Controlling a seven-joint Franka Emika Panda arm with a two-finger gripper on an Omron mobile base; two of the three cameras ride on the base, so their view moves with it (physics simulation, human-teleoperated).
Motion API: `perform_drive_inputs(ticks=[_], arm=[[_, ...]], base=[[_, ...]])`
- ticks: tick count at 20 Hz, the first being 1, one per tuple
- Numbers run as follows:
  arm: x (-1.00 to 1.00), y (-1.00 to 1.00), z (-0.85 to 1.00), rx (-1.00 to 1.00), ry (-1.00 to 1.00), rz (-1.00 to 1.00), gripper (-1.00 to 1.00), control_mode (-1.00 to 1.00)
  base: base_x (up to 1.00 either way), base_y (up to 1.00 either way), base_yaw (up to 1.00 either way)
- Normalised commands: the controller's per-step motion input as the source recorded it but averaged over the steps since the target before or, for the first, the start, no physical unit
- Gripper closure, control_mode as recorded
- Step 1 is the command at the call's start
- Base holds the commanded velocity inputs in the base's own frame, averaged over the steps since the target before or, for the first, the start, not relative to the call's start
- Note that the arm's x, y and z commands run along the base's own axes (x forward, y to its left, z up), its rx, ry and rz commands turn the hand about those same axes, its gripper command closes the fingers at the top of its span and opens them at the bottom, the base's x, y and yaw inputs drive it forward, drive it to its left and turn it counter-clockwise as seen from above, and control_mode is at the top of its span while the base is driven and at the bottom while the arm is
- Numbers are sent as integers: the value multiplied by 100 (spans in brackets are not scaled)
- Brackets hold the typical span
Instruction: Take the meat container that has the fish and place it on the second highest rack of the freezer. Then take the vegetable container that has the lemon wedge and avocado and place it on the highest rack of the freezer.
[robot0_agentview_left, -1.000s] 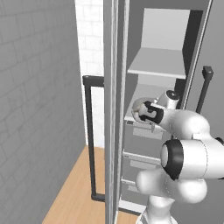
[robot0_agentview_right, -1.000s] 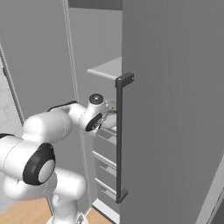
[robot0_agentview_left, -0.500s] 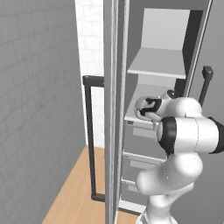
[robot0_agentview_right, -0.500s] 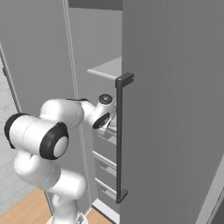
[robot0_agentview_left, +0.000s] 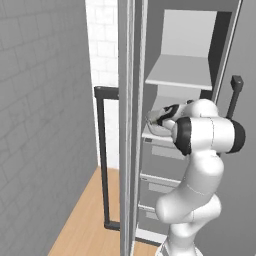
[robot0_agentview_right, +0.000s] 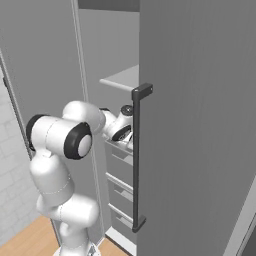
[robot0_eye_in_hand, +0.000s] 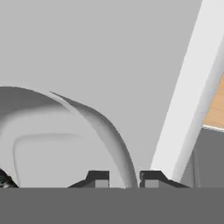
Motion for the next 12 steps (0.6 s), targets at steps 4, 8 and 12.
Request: perform_drive_inputs(ticks=[4, 8, 12], arm=[[25, 0, -32, 0, 0, 0, 100, -100], [0, 0, -29, -3, 0, 0, 100, -100], [0, 0, -16, -8, 0, -6, 100, -100]], base=[[0, 0, 0], [0, 0, 0], [0, 0, 0]])
